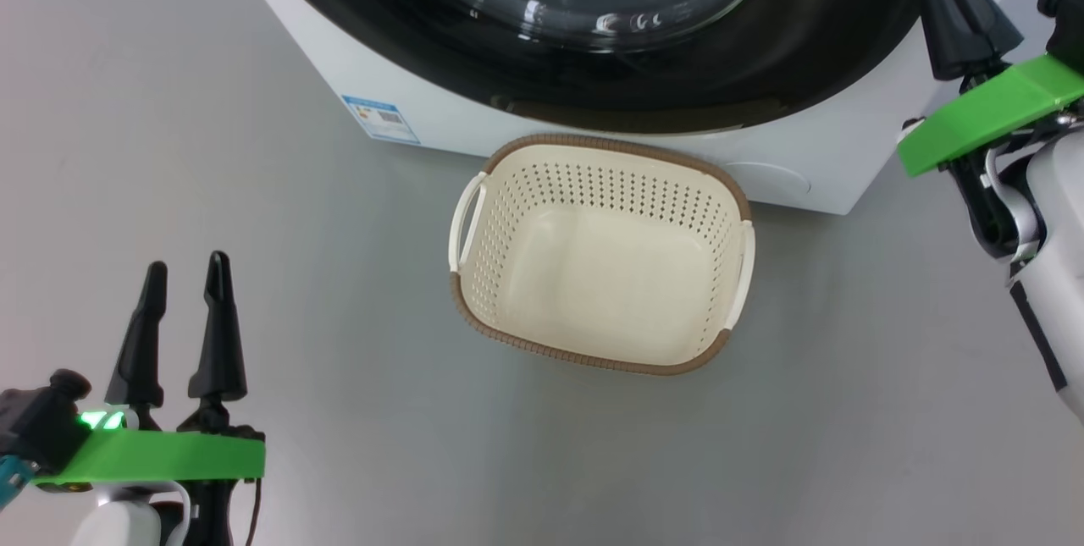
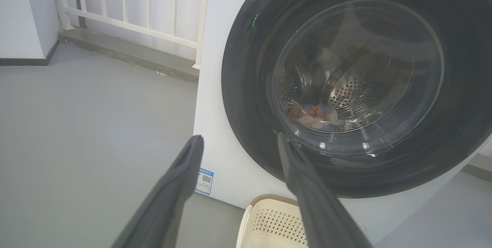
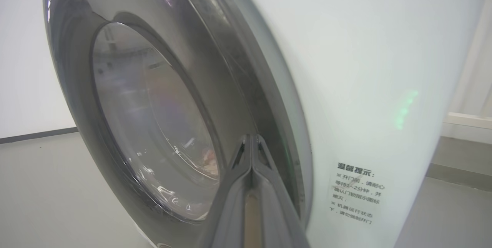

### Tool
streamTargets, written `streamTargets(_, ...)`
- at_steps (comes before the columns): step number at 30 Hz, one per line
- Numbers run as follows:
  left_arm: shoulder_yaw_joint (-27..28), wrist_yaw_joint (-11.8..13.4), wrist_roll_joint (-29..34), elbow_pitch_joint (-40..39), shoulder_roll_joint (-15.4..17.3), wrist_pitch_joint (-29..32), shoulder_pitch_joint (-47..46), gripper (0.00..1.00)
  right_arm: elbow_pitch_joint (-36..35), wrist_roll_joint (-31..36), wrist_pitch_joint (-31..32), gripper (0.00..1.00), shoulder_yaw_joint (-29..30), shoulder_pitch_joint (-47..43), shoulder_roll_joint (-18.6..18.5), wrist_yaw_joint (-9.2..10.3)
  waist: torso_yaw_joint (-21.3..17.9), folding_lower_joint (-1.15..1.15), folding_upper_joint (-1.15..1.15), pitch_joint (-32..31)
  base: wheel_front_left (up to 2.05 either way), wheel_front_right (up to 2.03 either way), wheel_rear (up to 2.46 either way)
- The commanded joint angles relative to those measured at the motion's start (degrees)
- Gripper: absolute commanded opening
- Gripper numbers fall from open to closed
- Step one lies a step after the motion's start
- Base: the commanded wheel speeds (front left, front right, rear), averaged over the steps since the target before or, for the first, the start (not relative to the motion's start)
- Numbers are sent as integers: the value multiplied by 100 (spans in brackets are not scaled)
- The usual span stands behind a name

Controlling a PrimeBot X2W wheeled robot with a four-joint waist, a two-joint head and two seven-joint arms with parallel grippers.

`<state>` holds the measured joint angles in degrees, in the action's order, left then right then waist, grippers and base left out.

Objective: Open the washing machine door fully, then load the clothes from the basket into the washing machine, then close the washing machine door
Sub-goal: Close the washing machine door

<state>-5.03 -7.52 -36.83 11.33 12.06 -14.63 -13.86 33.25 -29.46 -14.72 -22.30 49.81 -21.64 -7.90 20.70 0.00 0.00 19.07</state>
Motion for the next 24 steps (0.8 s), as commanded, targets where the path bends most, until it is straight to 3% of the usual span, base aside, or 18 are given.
streamTargets(1,204,3,10,-85,242,-37,4,100,-158,-103,-28,19,-60,-172,26,42,-72,0,0,-110,0,0,0)
streamTargets(3,211,3,21,-82,257,-37,36,100,-242,-138,-28,52,-107,-261,45,42,-129,0,0,-208,0,0,0)
streamTargets(4,214,3,26,-81,262,-37,49,100,-291,-158,-28,89,-142,-307,55,42,-161,0,0,-259,0,0,0)
streamTargets(5,212,3,32,-80,267,-37,63,100,-339,-180,-28,100,-175,-354,64,42,-196,0,0,-314,0,0,0)
streamTargets(24,235,3,128,-90,221,-37,478,100,-1354,-441,-28,100,-274,-1849,229,42,-1115,0,0,-1200,0,0,0)
